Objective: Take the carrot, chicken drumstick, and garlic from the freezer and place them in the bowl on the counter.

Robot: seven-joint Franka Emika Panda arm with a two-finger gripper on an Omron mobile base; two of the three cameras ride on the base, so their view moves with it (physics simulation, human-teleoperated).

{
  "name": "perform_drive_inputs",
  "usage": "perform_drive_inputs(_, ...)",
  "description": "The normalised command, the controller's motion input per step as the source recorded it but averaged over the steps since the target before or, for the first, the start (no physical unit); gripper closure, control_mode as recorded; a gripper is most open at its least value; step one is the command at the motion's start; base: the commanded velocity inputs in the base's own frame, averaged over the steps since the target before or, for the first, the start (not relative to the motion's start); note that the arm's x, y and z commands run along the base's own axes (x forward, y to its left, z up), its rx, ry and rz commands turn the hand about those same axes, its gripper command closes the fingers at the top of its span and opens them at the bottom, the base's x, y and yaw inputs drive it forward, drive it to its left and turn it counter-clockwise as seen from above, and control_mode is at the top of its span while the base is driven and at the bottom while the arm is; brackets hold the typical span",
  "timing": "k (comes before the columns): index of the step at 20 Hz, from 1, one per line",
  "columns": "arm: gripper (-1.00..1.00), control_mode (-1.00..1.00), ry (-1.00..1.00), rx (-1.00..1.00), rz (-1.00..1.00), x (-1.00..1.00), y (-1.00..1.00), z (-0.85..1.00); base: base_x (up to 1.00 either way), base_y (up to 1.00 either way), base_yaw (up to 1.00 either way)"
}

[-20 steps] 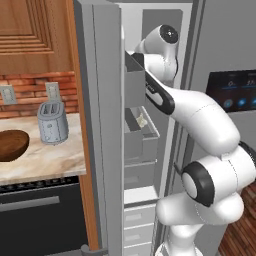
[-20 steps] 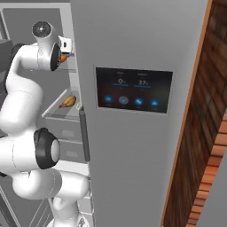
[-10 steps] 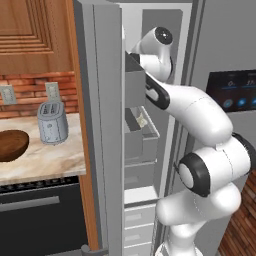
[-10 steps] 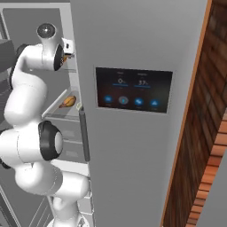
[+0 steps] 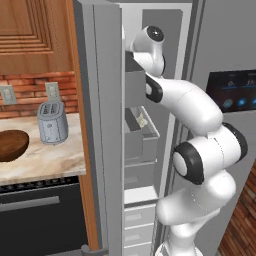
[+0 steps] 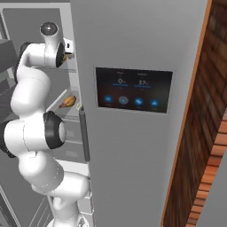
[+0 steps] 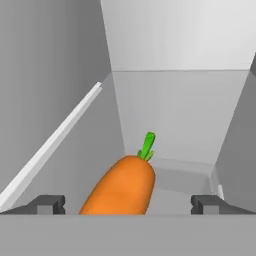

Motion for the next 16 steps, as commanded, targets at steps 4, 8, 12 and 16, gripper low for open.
perform_drive_inputs(4, -1.0, -1.0, 0.12, 0.0, 0.0, 0.41, 0.19, -0.06, 0.0, 0.0, 0.0)
perform_drive_inputs(8, -1.0, -1.0, 0.14, 0.0, 0.0, 0.18, 0.07, -0.24, 0.0, 0.0, 0.0)
perform_drive_inputs(12, 1.0, -1.0, 0.2, 0.0, -0.01, 0.0, 0.01, -0.36, 0.0, 0.0, 0.0)
perform_drive_inputs(16, 1.0, -1.0, 0.09, 0.0, -0.05, -0.18, 0.0, -0.31, 0.0, 0.0, 0.0)
